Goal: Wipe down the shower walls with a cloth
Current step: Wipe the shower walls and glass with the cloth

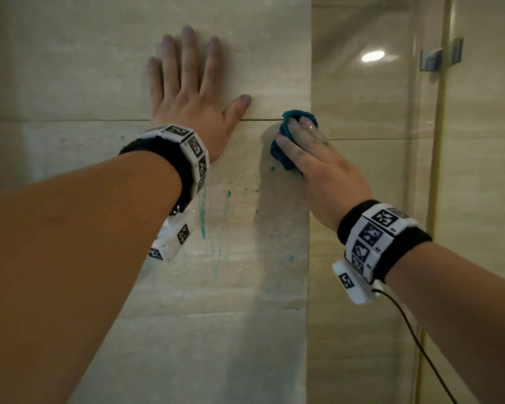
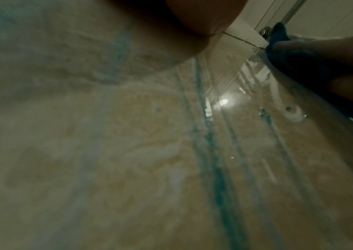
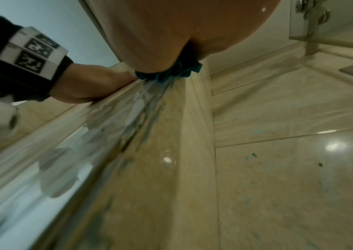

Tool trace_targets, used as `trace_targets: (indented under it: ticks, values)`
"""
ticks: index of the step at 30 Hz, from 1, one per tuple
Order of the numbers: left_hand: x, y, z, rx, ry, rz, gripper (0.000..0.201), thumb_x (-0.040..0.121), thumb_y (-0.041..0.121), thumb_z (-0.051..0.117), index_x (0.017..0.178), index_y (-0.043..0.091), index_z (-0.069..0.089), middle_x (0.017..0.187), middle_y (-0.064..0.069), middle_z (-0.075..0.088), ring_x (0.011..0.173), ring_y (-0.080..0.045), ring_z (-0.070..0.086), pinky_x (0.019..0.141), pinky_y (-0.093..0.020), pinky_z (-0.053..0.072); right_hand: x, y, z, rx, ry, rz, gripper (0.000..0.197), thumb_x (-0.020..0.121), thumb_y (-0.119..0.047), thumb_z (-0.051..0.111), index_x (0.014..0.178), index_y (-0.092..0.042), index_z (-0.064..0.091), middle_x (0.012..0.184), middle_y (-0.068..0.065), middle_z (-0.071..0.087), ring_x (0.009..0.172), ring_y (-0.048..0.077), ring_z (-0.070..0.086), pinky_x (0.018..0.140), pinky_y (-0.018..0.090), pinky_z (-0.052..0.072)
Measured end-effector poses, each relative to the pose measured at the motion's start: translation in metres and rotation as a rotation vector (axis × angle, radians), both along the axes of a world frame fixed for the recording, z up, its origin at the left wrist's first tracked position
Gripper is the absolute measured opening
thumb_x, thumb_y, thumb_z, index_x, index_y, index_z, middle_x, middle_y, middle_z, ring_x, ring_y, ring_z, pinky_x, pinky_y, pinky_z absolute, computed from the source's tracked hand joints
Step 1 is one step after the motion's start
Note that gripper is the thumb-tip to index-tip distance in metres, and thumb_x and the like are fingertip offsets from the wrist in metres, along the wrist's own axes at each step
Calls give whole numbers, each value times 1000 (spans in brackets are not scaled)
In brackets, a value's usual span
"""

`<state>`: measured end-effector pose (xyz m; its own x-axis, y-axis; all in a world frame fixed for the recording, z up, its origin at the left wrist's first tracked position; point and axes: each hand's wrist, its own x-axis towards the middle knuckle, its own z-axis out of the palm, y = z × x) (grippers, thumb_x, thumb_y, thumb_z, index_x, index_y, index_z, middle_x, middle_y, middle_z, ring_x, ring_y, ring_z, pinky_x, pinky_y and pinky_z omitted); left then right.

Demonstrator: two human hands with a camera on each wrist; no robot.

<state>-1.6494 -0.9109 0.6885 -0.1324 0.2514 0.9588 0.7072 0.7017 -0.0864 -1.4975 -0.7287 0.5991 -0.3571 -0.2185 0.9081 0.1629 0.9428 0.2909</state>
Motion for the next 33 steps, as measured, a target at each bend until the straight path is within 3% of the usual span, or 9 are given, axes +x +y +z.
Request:
trace_targets:
  ticks: [4,8,13,16,19,21,23,27,33]
  values:
    - [-1,0,-3,5,23,4,85,101,74,11,166,23,-7,173,-13,-13,159,-36,-12,128,-55,-4,6,2,-39,80,-10,8,75,85,19,53,153,-11,46,164,10,33,155,25,24,121,48,35]
    - [1,1,-6,28,33,15,83,102,71,12,167,22,-5,174,-14,-11,160,-36,-10,129,-55,-3,11,7,-61,158,-74,-7,60,95,7,38,152,-9,46,163,12,34,154,26,28,122,47,33]
    - [2,4,-10,52,35,25,82,102,69,12,167,21,-4,174,-16,-9,160,-36,-8,129,-56,-1,11,-6,-21,84,-82,-86,72,89,13,49,155,-14,41,166,9,29,155,24,21,125,48,27]
    - [1,4,-11,59,45,27,81,103,69,13,167,21,-2,173,-17,-7,160,-36,-7,129,-56,-1,4,-14,5,-7,-44,-101,74,91,14,47,157,-17,37,168,7,24,157,22,14,127,41,18]
    - [0,5,-13,71,67,30,81,103,69,13,167,21,-1,174,-17,-4,160,-36,-5,129,-55,-1,-5,-17,4,-22,18,-92,68,94,10,43,158,-13,36,168,11,23,158,26,13,128,44,18]
    - [-1,5,-13,77,73,34,82,103,70,13,167,22,0,174,-17,-1,160,-36,-3,129,-55,0,-11,-21,-9,-52,58,-99,64,97,3,43,159,-10,31,169,14,19,158,28,10,128,47,17]
    - [-2,6,-14,79,73,33,82,102,71,13,167,22,2,173,-18,3,160,-37,-1,129,-55,1,-17,-28,-21,-74,98,-119,60,102,-15,42,160,-7,28,169,18,17,158,32,9,128,49,15]
    - [-1,4,-15,77,73,42,83,101,71,14,167,20,9,173,-18,9,160,-39,5,129,-54,2,-27,-39,-38,-162,85,-273,79,105,-57,28,163,-6,12,170,20,4,158,35,-1,128,49,7]
    - [0,4,-16,68,78,52,83,101,71,12,167,20,10,173,-18,9,159,-39,5,130,-53,1,-29,-45,-61,-220,85,-308,86,105,-63,28,163,-4,7,170,22,2,158,37,-2,127,51,7]
